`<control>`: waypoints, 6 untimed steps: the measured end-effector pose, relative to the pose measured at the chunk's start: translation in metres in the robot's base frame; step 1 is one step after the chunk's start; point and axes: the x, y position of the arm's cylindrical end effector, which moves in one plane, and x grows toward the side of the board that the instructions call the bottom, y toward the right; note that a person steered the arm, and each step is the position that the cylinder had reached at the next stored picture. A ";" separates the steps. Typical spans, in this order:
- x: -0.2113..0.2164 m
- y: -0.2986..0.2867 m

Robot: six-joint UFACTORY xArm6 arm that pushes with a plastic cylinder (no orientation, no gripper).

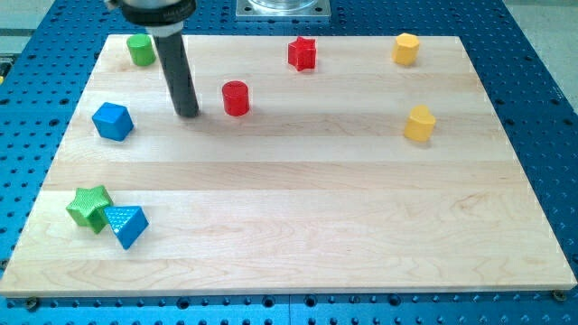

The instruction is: Place the blue triangle bottom right of the board

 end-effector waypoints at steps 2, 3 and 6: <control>-0.013 0.060; 0.040 0.093; 0.085 0.100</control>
